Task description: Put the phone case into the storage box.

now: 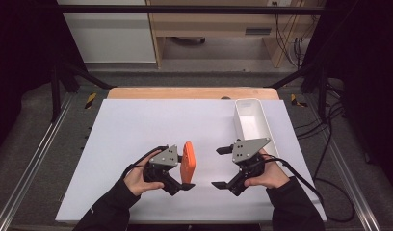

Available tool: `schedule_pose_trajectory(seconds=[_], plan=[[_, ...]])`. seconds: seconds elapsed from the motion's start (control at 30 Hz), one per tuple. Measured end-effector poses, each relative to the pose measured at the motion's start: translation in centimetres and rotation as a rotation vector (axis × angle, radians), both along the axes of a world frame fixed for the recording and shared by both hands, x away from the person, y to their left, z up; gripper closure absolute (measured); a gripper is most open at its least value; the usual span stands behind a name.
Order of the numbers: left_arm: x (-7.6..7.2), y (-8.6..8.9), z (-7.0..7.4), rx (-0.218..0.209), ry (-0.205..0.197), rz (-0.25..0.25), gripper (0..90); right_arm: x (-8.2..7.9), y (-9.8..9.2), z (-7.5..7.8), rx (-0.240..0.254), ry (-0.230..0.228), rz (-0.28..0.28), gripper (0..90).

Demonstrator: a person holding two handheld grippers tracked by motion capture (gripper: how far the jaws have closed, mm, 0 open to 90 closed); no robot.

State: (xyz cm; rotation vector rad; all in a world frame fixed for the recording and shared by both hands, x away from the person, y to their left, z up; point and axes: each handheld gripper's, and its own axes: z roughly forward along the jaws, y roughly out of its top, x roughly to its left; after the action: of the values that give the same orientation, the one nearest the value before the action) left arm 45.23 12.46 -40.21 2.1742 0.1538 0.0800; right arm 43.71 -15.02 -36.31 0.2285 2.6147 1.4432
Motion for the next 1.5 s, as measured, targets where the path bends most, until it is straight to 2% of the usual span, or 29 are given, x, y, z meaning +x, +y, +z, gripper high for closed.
schedule_pose_trajectory(seconds=[0.37,0.53,0.6,0.97,1.13,1.5], plan=[[0.1,-0.4,-0.1,-0.037,0.014,-0.017,15.8,0.2,0.7,0.8,0.026,0.002,0.019,2.9],[0.1,-0.5,0.2,-0.080,0.031,-0.037,15.7,0.2,0.9,1.1,0.037,0.001,0.024,3.1],[0.1,-0.6,0.3,-0.087,0.027,-0.042,15.8,0.2,0.9,1.2,0.039,0.000,0.027,3.1],[0.1,-1.6,1.2,-0.062,0.009,-0.095,15.8,0.0,1.2,1.9,0.054,-0.010,0.059,3.5],[0.0,-2.2,1.6,-0.068,0.002,-0.112,15.8,-0.1,1.2,2.0,0.055,-0.011,0.066,3.6],[-0.5,-3.1,0.7,-0.039,0.003,-0.143,15.7,-0.1,1.4,1.8,0.064,-0.009,0.086,3.8]])
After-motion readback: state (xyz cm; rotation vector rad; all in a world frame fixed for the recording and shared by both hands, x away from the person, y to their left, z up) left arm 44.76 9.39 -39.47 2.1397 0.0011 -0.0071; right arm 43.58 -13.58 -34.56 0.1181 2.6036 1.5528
